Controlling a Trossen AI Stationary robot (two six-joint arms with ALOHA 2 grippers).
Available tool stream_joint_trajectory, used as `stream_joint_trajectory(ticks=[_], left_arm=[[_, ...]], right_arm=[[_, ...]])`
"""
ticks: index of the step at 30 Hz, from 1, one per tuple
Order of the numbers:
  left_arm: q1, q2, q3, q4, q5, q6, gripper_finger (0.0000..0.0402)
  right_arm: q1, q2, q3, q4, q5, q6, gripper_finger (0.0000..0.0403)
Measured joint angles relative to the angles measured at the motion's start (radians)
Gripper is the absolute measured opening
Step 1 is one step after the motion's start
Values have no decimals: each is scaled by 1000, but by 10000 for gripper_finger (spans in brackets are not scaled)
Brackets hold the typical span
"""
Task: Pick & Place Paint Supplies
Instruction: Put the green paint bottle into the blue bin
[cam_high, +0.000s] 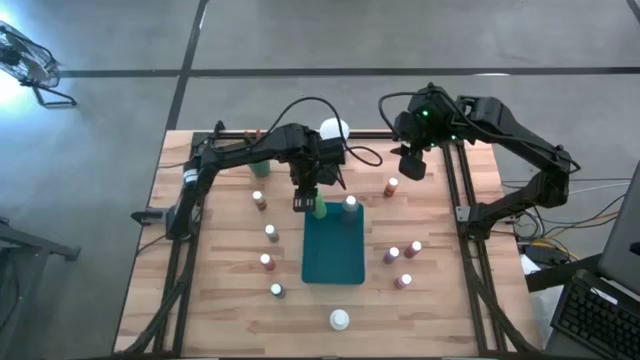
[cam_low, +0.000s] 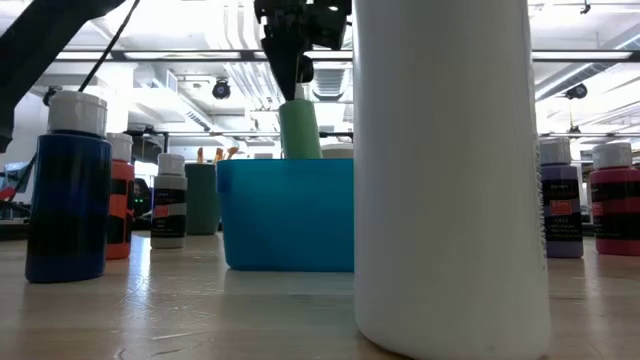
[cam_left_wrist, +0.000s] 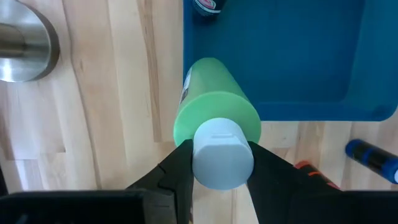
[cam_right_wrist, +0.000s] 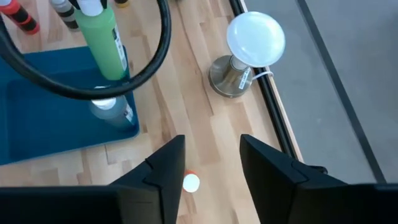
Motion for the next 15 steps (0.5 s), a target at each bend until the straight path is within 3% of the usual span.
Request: stream_joint_trajectory(ticks=[15], left_arm=[[-7, 71, 0, 0, -6, 6, 125]], right_arm=[[-20, 4, -8, 1, 0, -20, 180]])
